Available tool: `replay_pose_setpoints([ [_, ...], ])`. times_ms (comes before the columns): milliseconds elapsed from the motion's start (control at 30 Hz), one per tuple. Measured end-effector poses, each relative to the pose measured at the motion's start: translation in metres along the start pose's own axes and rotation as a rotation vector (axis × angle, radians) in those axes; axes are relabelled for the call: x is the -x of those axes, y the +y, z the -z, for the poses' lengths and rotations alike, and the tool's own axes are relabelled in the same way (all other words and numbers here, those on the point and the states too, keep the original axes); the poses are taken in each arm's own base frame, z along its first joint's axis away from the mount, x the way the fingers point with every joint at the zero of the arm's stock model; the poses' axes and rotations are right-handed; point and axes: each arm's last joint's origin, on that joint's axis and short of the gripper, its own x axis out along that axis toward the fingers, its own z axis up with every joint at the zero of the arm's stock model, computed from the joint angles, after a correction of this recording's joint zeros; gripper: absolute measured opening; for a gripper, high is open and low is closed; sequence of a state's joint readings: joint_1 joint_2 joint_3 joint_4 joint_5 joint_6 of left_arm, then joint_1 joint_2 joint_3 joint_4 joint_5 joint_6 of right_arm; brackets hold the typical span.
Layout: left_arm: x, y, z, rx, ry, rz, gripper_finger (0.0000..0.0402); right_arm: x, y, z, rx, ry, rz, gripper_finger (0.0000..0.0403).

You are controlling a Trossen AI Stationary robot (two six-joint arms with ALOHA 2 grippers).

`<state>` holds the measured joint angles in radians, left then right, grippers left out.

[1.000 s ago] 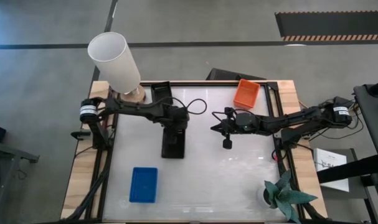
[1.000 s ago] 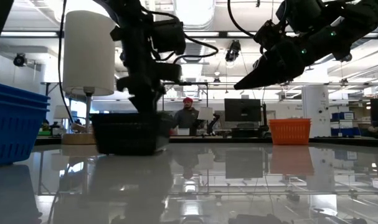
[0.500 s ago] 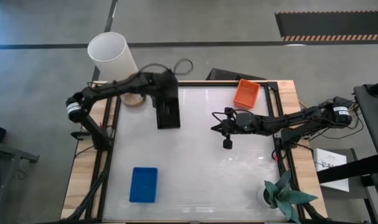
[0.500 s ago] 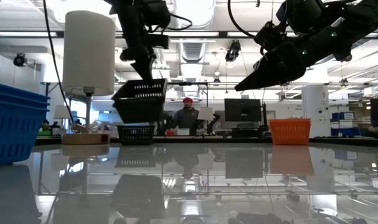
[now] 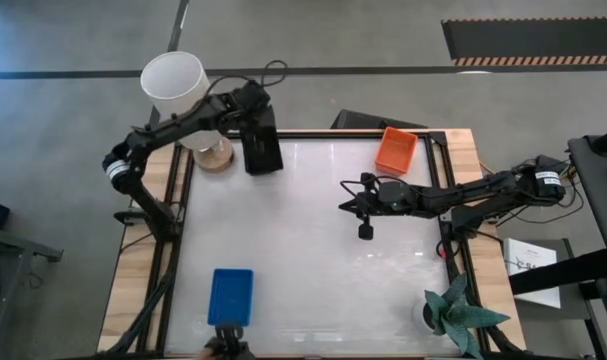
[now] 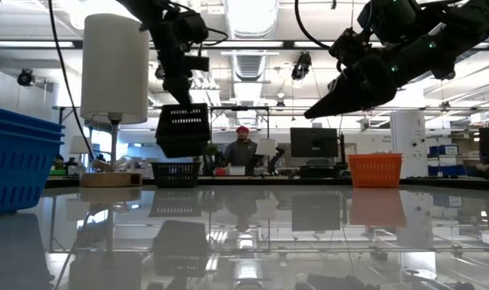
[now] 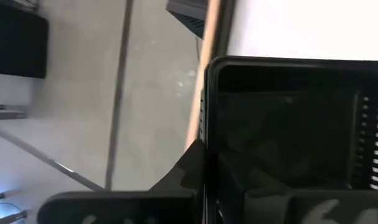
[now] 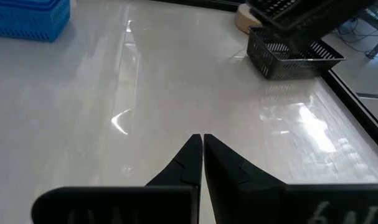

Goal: Stack baskets by color
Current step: Stack the bottom black bin on top of the top black bin

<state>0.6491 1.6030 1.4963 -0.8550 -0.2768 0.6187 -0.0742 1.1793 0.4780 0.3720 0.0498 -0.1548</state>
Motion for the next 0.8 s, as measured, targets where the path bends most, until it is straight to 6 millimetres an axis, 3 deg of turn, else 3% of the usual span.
replay_pose_setpoints([
  [233, -0.009, 0.014, 0.008, 0.019, 0.013, -0.032, 0.0000, 0.000, 0.000, 0.001, 0.002, 0.003, -0.001, 0.0009],
  [800, -0.037, 0.016, 0.022, 0.001, 0.066, 0.034, 0.0000, 0.000, 0.000, 0.001, 0.003, 0.003, -0.006, 0.0009],
])
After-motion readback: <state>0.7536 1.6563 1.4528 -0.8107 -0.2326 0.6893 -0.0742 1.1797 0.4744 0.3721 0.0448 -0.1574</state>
